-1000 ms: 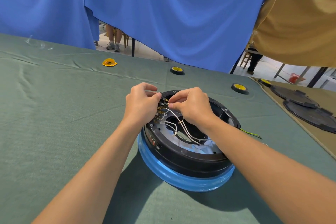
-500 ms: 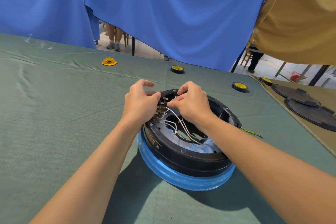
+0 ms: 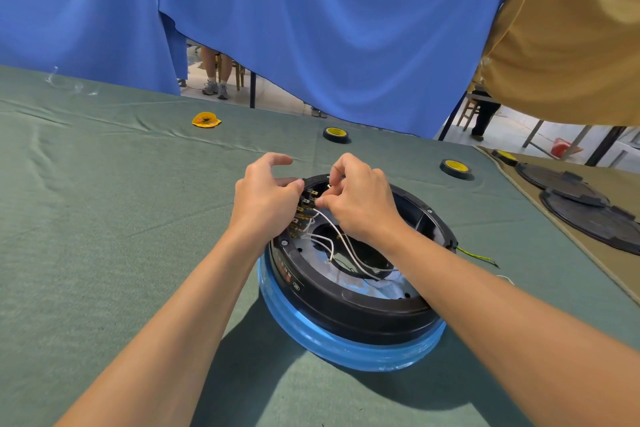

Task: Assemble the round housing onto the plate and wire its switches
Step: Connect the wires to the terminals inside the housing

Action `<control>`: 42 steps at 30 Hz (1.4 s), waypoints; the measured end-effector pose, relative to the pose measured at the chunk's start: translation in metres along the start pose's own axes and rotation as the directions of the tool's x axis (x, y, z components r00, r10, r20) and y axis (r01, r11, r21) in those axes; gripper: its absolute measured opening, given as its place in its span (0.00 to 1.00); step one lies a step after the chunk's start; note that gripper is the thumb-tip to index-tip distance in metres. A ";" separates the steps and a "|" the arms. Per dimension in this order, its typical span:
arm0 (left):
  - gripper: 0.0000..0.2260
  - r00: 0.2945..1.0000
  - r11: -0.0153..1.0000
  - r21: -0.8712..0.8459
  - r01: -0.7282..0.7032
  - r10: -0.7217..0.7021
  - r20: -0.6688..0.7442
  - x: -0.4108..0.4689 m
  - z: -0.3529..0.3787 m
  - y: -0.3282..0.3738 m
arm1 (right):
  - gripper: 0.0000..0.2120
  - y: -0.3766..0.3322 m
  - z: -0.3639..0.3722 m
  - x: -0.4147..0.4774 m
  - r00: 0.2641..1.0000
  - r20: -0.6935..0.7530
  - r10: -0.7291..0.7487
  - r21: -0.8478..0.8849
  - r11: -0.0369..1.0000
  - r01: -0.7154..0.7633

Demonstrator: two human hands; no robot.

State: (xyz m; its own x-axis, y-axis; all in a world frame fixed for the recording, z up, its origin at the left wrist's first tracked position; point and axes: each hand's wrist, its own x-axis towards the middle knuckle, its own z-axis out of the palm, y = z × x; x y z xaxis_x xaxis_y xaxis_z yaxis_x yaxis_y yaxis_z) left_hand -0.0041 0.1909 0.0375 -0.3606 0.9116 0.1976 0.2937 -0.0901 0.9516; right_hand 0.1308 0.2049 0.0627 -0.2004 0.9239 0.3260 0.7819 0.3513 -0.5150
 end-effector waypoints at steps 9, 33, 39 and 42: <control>0.16 1.000 1.000 0.015 -0.003 0.003 -0.012 -0.002 0.000 0.001 | 0.17 0.002 0.004 0.004 1.000 -0.004 -0.005 0.038 0.999 0.006; 0.15 0.990 0.724 0.679 -0.120 0.041 0.131 -0.006 0.015 0.032 | 0.05 0.092 -0.086 -0.054 0.931 -0.351 0.099 0.119 0.991 -0.060; 0.11 0.978 0.566 0.798 -0.206 0.105 0.179 -0.018 0.021 0.035 | 0.05 0.148 -0.076 -0.069 0.959 -0.162 0.233 -0.006 0.972 -0.237; 0.09 0.979 0.561 0.803 -0.204 0.113 0.169 -0.018 0.020 0.036 | 0.03 0.157 -0.071 -0.070 0.963 -0.071 0.262 -0.065 0.962 -0.266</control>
State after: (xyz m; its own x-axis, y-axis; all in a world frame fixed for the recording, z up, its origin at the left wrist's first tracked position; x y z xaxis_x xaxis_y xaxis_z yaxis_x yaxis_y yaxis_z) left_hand 0.0309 0.1793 0.0635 -0.1699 0.9501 0.2615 0.9486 0.0858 0.3047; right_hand 0.3099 0.1846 0.0153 0.0534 0.9705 0.2351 0.8436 0.0821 -0.5306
